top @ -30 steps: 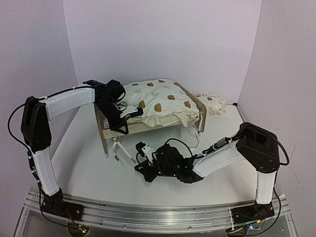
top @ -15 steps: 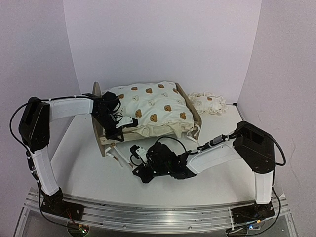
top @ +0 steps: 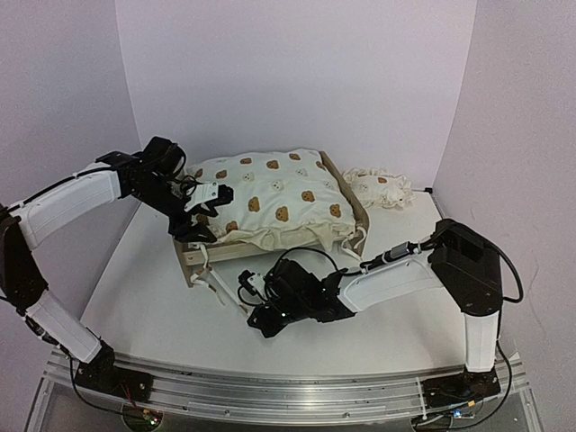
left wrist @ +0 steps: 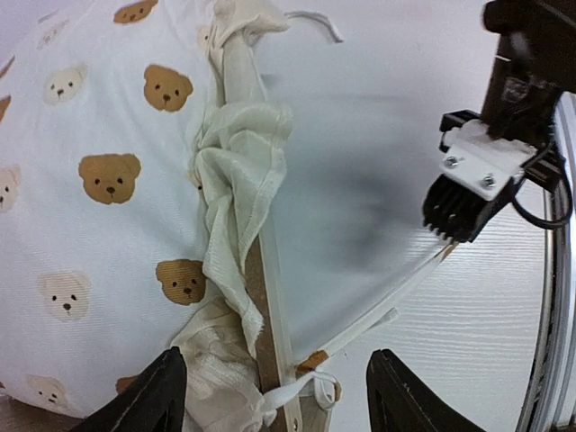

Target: Set up the pet bed

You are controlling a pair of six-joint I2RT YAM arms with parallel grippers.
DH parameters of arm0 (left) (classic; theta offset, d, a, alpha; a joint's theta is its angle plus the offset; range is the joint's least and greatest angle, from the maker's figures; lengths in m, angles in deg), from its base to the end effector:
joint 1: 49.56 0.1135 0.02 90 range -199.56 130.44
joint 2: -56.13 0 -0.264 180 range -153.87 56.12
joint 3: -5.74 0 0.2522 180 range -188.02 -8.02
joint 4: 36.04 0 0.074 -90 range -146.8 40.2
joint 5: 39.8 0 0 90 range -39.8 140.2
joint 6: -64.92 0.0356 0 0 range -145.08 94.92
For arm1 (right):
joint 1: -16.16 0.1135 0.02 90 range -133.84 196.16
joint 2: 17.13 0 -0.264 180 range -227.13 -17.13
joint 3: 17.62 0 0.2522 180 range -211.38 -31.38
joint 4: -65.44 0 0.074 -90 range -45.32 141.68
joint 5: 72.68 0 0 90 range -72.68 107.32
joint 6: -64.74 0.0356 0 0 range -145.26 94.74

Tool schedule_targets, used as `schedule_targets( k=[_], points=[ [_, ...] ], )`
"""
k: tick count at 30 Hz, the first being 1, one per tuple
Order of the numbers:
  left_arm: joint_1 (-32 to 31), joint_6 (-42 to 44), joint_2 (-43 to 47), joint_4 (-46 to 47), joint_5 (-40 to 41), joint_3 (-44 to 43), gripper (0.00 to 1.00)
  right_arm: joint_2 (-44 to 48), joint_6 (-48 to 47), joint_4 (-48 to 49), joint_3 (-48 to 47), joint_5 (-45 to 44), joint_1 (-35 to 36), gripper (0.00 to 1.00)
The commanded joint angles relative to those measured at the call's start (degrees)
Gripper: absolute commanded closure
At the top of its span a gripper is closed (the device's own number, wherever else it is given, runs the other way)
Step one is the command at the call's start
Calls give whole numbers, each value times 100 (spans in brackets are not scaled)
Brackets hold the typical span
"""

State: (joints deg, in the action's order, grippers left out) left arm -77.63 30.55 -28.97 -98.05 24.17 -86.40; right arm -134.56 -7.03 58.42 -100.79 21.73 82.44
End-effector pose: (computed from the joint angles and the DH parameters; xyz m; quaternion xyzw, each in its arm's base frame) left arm 0.2649 -0.1590 0.3207 0.6704 0.6469 -0.1387 0.3359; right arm 0.1714 0.3969 0.1336 -0.3851 0.8250 0.3031 0.2815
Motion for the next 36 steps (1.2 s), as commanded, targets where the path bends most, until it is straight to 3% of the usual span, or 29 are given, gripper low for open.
schedule_targets(
  k=[1, 6, 12, 20, 26, 28, 31, 32, 34, 36],
  points=[
    [3, 443, 733, -280, -732, 550, 34, 432, 160, -1112, -142, 633, 59, 100],
    [-130, 387, 1676, 605, -1297, 1779, 43, 392, 182, -1187, -496, 962, 60, 100],
    [-1282, 580, 2581, 2660, -303, 3831, 35, 78, 379, -1079, -1293, 1624, 60, 100],
    [-1367, 427, 2105, 4300, -26, 4505, 34, 73, 392, -446, -1315, 1899, 60, 100],
    [-1367, 378, 1980, 4471, 6, 4599, 54, 18, 362, -343, -1366, 1949, 60, 100],
    [-1367, 440, 2037, 4339, -82, 4627, 65, -6, 342, -333, -1394, 1910, 53, 100],
    [-1367, 393, 2170, 4000, -181, 4611, 95, -50, 313, -323, -1469, 1819, 36, 100],
    [-1367, 236, 2239, 3881, -152, 4586, 99, -73, 313, -323, -1508, 1773, 18, 100],
    [-1367, -228, 2397, 3622, 102, 4510, 100, -108, 345, -329, -1571, 1559, -24, 98],
    [-1363, -869, 2498, 3393, 569, 4413, 100, -102, 351, -346, -1527, 1113, -77, 85]
  ],
)
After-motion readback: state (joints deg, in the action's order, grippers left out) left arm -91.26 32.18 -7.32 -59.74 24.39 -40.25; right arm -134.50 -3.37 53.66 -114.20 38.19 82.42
